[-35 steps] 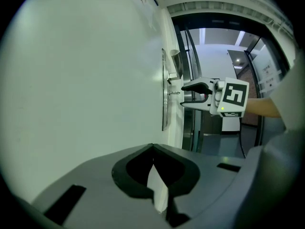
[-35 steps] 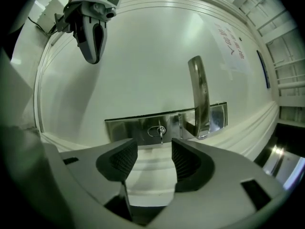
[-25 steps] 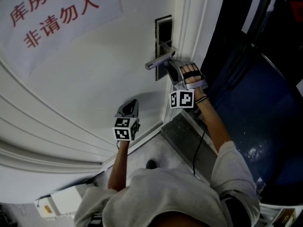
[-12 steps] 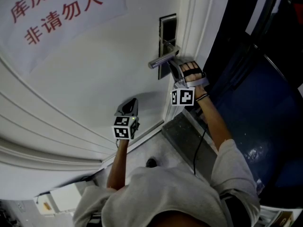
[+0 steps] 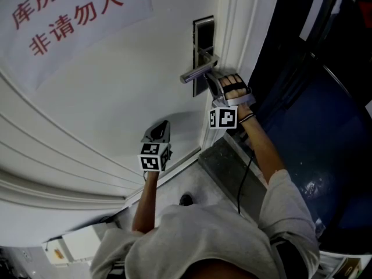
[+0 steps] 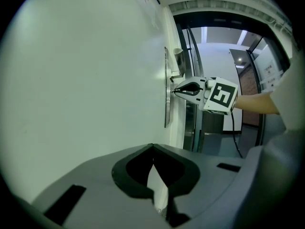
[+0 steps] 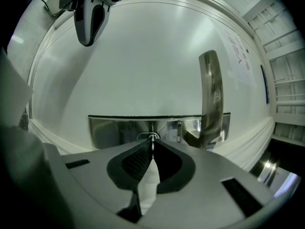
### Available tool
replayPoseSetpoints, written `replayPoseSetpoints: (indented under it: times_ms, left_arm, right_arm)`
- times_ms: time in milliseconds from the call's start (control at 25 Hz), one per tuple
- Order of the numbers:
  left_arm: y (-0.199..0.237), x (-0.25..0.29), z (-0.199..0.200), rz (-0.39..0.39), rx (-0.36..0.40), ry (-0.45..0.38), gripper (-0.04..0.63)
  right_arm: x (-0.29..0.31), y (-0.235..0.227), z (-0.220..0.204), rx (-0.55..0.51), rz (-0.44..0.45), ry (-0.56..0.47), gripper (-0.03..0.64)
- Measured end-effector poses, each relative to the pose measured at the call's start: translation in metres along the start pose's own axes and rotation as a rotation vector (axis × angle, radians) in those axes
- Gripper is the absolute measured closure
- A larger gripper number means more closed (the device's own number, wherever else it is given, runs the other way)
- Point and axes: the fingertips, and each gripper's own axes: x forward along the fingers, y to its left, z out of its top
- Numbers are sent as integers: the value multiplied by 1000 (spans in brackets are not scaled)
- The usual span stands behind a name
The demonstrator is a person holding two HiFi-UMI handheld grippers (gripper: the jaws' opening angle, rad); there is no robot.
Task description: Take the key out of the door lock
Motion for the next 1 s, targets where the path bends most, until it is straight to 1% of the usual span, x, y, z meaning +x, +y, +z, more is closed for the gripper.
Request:
replayPoseSetpoints:
  times_ms: [280,440,720,880,1000]
  left_arm:
    - [3,-4,-1,12,-7,-2,577]
    - [4,-4,0,12,-6,-4,577]
    - [-10,3,5,-14,2,-10,577]
    - [-19,5,6,-25,1,-13,577]
    - [-23,6,6,-30,4,-12,577]
  right_arm:
    - [-1,0,1,5,9,-5,588]
    - [-11,-1,-4,9,4,-13,588]
    - [-36,0,-11,36,-13,-13,588]
    - [-48,-3,-19,92,-22,-6,588]
    - [-55,-1,-24,212,-2,5,588]
